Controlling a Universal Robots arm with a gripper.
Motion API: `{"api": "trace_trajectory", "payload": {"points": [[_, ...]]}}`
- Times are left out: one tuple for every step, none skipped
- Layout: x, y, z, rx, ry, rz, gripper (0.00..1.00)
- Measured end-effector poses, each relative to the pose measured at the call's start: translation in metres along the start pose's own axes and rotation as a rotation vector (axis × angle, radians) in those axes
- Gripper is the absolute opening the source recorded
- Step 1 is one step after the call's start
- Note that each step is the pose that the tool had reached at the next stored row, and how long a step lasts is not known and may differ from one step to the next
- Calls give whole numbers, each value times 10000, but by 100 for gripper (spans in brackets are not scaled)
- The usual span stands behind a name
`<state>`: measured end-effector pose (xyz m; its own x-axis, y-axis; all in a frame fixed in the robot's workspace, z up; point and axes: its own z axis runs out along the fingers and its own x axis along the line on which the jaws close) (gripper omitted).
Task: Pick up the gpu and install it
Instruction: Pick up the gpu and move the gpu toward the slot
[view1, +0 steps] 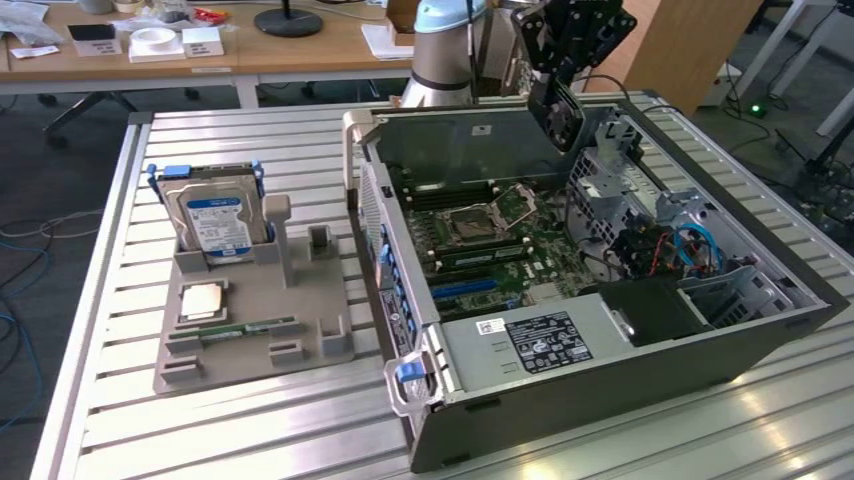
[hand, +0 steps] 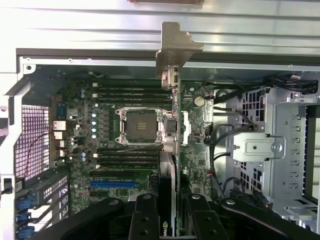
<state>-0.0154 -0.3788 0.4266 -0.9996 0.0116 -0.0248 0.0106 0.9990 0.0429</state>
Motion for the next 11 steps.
{"api": "trace_trajectory", "payload": {"points": [[-24, 1, 1, 0, 0, -1, 26], [-49, 1, 1, 0, 0, -2, 26], [-72, 2, 2, 0, 0, -1, 26], [-96, 3, 2, 0, 0, -1, 26], [-119, 3, 3, 0, 0, 0, 26], [-141, 4, 4, 0, 0, -1, 26], [-164, 5, 4, 0, 0, -2, 26], [-184, 5, 5, 0, -1, -1, 26], [-204, 6, 5, -1, 0, -1, 26], [-225, 7, 6, 0, 0, -1, 26], [-244, 8, 6, 0, -1, -1, 26]]}}
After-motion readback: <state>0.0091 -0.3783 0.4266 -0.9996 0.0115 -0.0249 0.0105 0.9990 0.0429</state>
